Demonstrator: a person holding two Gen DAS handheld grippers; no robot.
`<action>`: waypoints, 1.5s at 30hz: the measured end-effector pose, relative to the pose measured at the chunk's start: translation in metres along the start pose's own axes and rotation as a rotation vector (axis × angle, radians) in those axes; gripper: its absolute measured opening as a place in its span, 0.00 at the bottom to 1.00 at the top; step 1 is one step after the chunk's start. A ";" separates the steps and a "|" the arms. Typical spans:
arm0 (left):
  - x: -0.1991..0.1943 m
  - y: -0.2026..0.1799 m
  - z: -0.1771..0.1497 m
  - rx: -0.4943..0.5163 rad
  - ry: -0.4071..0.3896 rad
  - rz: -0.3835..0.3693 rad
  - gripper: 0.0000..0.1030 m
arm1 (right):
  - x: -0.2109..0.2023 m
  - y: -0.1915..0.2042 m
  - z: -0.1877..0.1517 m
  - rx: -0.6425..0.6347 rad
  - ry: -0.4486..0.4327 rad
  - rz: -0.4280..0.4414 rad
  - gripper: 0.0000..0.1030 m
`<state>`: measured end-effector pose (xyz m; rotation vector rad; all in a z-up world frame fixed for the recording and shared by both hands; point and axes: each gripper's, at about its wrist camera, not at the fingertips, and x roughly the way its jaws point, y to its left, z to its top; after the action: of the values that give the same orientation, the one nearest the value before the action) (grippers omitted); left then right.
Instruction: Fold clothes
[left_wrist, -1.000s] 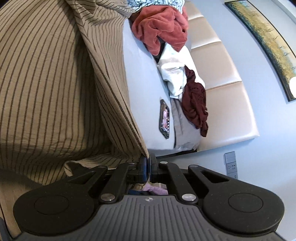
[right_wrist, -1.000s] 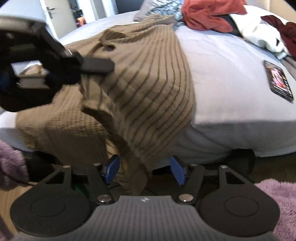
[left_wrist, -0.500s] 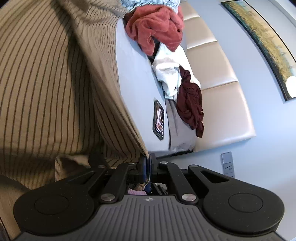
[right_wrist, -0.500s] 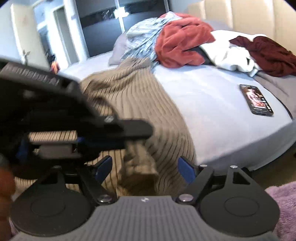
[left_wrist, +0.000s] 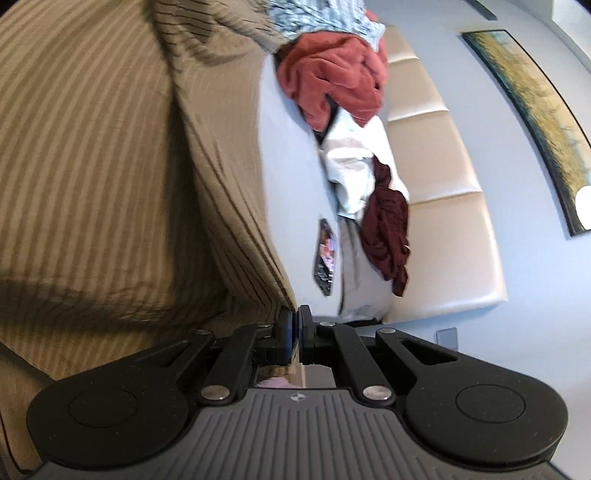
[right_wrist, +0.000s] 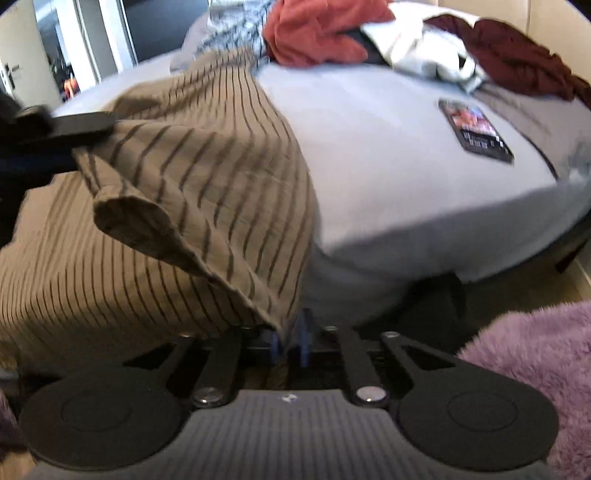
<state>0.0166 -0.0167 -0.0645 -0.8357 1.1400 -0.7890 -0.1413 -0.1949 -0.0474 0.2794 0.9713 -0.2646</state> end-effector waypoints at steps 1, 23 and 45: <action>-0.004 0.003 -0.001 -0.005 -0.001 0.021 0.01 | -0.002 -0.004 -0.003 -0.006 0.015 -0.005 0.08; 0.023 0.047 -0.020 -0.062 0.045 0.263 0.54 | 0.000 -0.021 -0.013 0.049 0.116 0.027 0.03; -0.001 0.038 -0.037 -0.007 0.048 0.286 0.00 | -0.021 -0.020 -0.012 0.059 0.106 0.056 0.03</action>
<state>-0.0150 -0.0036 -0.1046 -0.6429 1.2724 -0.5707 -0.1685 -0.2072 -0.0387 0.3768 1.0598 -0.2291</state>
